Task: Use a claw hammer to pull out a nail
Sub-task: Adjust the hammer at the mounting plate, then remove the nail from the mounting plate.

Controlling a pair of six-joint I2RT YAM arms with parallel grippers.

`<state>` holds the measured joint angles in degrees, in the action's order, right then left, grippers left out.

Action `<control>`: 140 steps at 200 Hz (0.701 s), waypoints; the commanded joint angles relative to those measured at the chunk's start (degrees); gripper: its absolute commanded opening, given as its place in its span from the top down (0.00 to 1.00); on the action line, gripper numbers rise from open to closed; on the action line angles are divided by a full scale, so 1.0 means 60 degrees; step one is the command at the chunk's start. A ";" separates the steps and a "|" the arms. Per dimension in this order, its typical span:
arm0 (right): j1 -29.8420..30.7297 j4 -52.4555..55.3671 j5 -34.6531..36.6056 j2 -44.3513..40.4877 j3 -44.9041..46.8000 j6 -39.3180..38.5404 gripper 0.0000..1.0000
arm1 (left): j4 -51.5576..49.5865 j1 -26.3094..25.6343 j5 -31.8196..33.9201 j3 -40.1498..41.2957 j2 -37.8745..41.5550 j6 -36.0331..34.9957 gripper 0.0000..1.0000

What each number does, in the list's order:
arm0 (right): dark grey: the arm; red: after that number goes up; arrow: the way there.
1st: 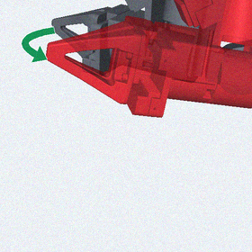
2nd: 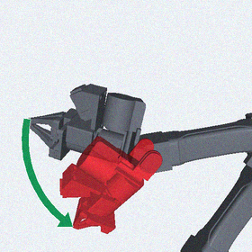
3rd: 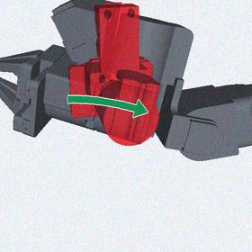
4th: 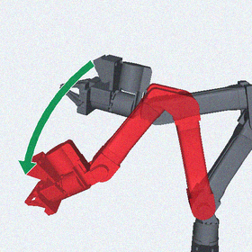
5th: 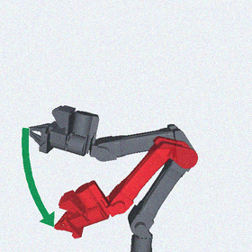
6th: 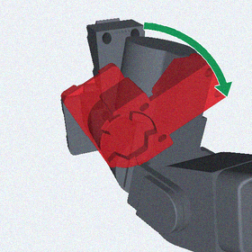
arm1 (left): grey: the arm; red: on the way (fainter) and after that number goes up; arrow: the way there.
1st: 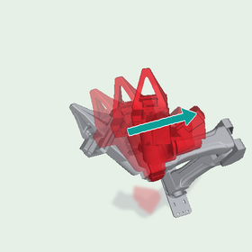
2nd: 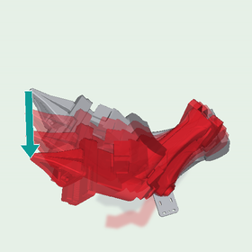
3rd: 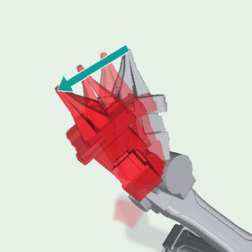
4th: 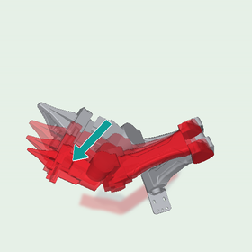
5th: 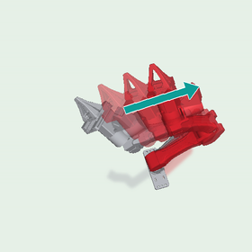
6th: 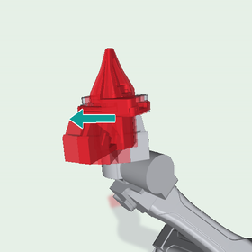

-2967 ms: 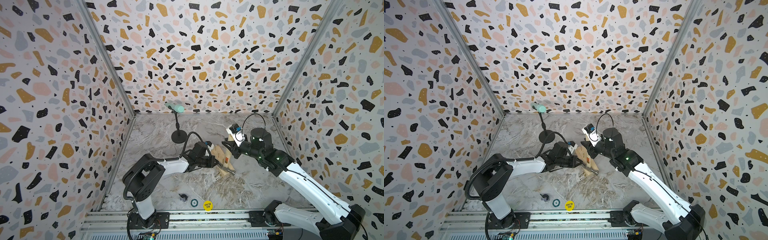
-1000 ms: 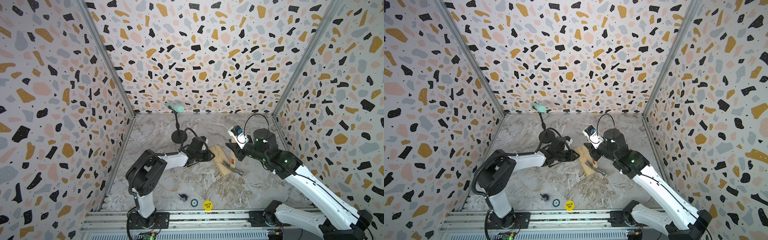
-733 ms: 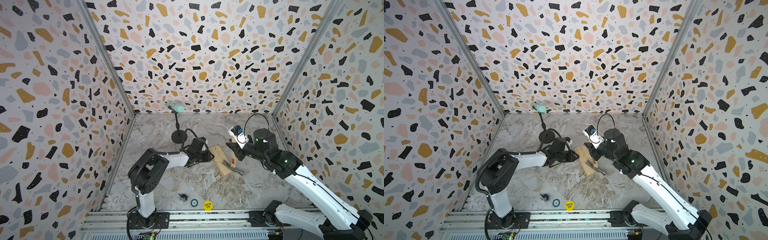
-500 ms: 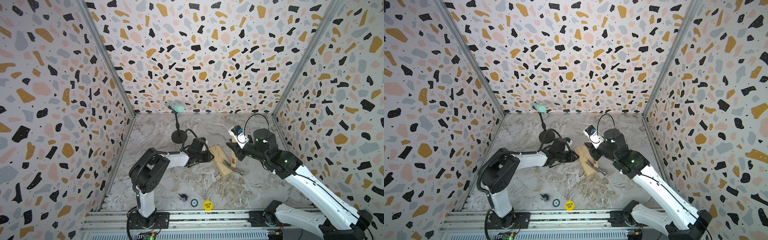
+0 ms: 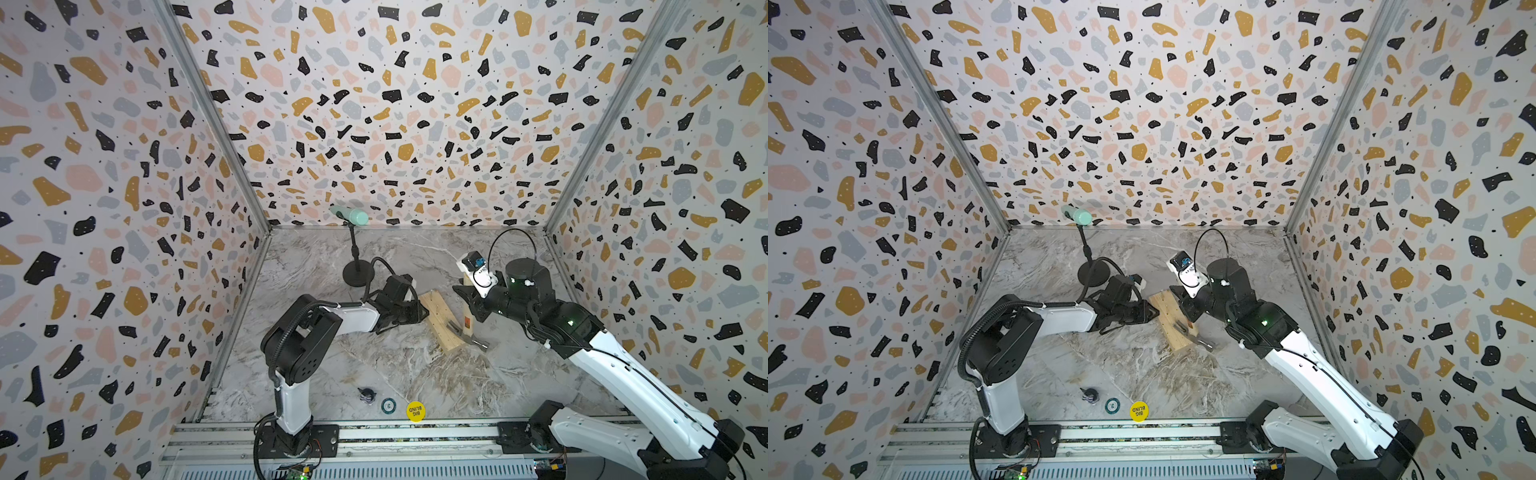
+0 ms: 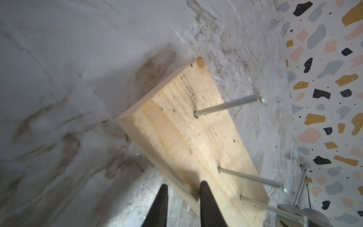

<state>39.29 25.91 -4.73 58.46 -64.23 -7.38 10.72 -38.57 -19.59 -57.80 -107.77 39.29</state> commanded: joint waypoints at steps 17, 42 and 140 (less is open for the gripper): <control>0.0016 -0.1019 0.0252 -0.0199 -0.0245 0.0006 1.00 | 0.0178 0.0056 -0.0114 -0.0069 -0.0093 0.0028 0.79; -0.0049 -0.1050 0.0282 -0.0064 -0.0296 0.0014 1.00 | 0.0161 0.0056 -0.0133 -0.0034 -0.0086 0.0004 0.80; -0.0423 -0.1354 -0.0070 0.0249 -0.0309 0.0039 1.00 | 0.0191 0.0056 -0.0197 0.0068 -0.0126 0.0001 0.80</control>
<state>37.36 24.29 -4.54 60.90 -64.18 -7.11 10.94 -38.57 -20.27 -57.80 -107.77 39.64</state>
